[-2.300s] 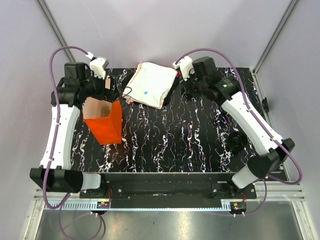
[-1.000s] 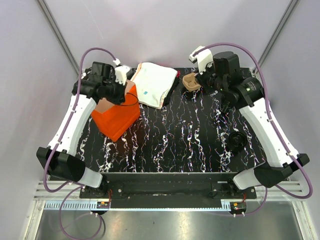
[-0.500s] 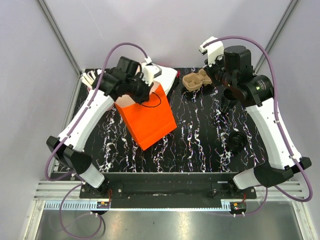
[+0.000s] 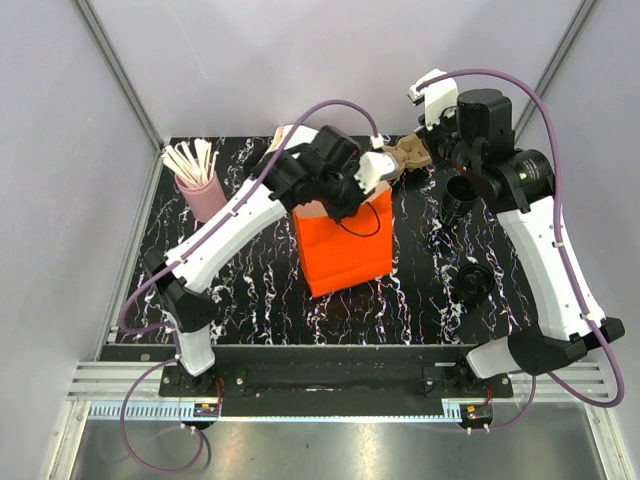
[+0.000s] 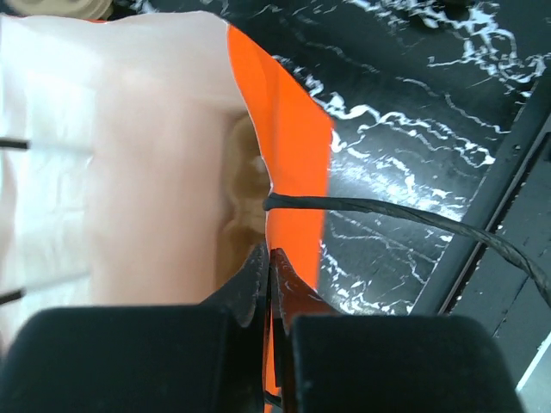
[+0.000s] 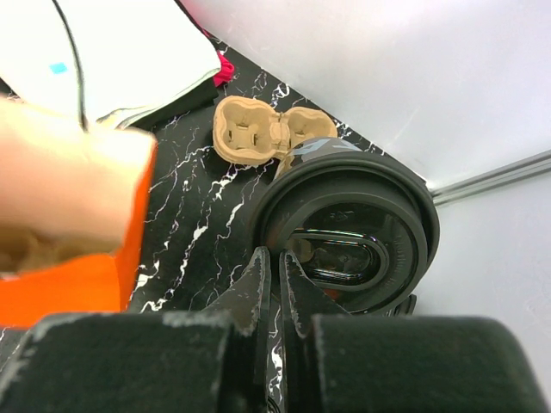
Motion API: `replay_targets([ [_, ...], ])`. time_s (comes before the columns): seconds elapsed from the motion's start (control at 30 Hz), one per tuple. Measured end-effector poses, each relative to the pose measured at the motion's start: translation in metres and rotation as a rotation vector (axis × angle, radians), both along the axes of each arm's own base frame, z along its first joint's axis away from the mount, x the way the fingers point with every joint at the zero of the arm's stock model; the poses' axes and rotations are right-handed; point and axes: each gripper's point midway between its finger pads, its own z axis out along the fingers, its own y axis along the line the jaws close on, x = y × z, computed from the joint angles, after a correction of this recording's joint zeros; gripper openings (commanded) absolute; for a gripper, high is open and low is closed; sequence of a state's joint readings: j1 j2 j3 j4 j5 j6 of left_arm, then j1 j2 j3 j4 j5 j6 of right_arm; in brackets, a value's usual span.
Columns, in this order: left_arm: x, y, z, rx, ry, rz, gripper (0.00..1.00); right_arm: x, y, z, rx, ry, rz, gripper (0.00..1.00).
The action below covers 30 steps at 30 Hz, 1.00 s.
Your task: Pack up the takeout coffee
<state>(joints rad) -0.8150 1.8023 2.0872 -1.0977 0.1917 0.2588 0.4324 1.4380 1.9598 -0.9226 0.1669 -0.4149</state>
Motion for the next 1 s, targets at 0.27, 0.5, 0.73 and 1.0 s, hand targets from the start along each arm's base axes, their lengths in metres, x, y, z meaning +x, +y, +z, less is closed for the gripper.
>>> replay_targets([
  [0.27, -0.01, -0.041, -0.011, 0.004, 0.004, -0.05, 0.09, -0.003, -0.009, 0.006, 0.007, -0.015, -0.019, 0.0],
  [0.5, -0.019, -0.051, -0.013, 0.004, 0.004, -0.066, 0.53, -0.013, -0.019, 0.019, 0.02, -0.05, -0.034, 0.0],
  [0.73, -0.023, -0.059, 0.005, -0.042, -0.013, -0.074, 0.92, -0.017, -0.026, 0.025, 0.03, -0.066, -0.05, 0.0],
  [1.0, -0.005, -0.061, 0.048, -0.14, -0.111, -0.038, 0.99, -0.019, -0.024, 0.021, 0.052, -0.05, -0.049, 0.0],
])
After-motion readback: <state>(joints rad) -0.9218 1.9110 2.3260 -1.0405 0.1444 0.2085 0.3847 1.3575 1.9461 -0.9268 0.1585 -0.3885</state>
